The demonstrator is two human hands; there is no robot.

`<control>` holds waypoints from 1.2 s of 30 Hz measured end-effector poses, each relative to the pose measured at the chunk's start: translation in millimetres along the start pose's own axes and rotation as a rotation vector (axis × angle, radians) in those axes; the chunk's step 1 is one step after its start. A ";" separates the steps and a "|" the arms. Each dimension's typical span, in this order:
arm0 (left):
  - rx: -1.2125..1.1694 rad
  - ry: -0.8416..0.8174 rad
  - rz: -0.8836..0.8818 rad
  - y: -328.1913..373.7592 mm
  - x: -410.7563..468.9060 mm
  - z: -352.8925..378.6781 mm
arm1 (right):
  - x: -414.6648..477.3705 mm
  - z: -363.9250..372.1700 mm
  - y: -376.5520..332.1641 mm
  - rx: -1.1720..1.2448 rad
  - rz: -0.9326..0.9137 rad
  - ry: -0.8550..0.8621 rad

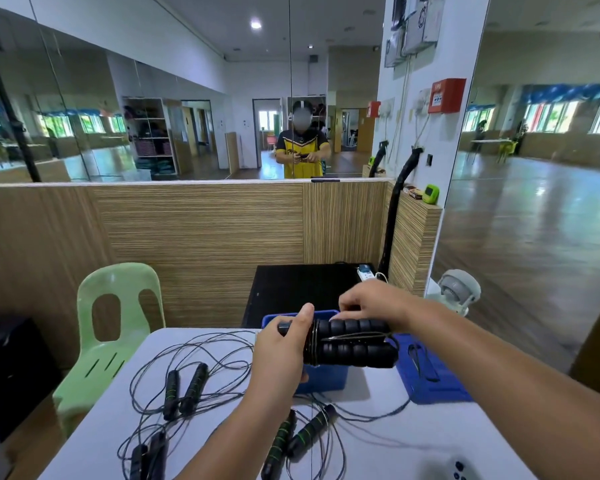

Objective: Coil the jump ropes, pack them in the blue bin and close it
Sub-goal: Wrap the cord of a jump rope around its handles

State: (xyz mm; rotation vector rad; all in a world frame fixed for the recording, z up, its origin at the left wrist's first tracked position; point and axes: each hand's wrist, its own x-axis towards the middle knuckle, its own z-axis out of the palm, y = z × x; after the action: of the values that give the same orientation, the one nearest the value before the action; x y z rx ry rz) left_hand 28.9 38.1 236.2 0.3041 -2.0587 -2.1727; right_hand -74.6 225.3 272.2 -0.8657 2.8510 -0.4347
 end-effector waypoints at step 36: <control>-0.042 0.173 0.050 -15.2 38.1 20.2 | -54.5 136.8 -72.4 0.697 0.178 0.389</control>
State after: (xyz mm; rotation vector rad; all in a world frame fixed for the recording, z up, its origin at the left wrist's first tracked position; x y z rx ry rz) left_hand -12.3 49.7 220.0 0.4164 -1.9057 -2.0780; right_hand 36.5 166.2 166.8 -0.4178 2.7023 -1.5840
